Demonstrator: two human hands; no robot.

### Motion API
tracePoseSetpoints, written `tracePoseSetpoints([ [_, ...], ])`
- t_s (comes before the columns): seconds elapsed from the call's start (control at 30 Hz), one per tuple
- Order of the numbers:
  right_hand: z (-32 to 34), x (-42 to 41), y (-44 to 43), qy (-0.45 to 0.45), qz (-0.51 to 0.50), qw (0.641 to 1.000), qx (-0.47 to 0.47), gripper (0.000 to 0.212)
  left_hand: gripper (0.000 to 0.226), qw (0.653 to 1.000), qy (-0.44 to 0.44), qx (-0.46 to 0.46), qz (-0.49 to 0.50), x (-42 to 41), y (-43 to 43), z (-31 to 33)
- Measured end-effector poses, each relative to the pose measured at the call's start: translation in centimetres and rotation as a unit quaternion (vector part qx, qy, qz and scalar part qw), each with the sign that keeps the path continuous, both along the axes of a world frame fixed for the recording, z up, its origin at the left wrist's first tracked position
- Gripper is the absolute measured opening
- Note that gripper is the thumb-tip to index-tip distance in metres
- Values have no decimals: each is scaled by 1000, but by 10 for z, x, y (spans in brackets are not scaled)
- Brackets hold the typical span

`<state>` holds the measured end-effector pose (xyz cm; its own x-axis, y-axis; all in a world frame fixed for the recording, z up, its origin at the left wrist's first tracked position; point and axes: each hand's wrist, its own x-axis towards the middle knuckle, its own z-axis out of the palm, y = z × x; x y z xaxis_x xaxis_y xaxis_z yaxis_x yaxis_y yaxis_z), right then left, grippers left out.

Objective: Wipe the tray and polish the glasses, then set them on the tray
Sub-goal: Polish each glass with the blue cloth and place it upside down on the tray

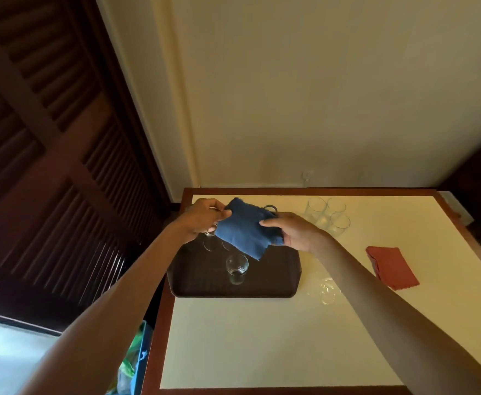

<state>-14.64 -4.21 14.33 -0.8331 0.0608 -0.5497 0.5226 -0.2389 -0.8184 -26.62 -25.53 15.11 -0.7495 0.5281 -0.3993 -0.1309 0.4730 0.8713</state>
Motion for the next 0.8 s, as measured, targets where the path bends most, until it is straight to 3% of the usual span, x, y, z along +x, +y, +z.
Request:
tracePoseSetpoints([
  [0.07,-2,-3,-1,7,-51,999,12,34,11,999,-15,26,44,2,-1,0],
  [0.23,-4,-6,-8,67,-157,982,75,44,43,989,-27,83,118,4,3,1],
  [0.37,-3,-5,-9,123,-94,983,95,60,19,989,55,43,131,2,8,5],
  [0.47,-5,-5,-6,166,-30,969,180,62,14,994,63,27,90,1,5,6],
  [0.57,-4,-8,-5,179,21,938,298,62,37,998,58,19,7,3,-2,9],
  [0.67,-10,-10,-5,184,60,907,373,59,48,983,161,-60,-57,4,-4,9],
  [0.8,-17,-14,-5,167,127,879,427,34,37,939,290,-131,-133,4,-4,13],
])
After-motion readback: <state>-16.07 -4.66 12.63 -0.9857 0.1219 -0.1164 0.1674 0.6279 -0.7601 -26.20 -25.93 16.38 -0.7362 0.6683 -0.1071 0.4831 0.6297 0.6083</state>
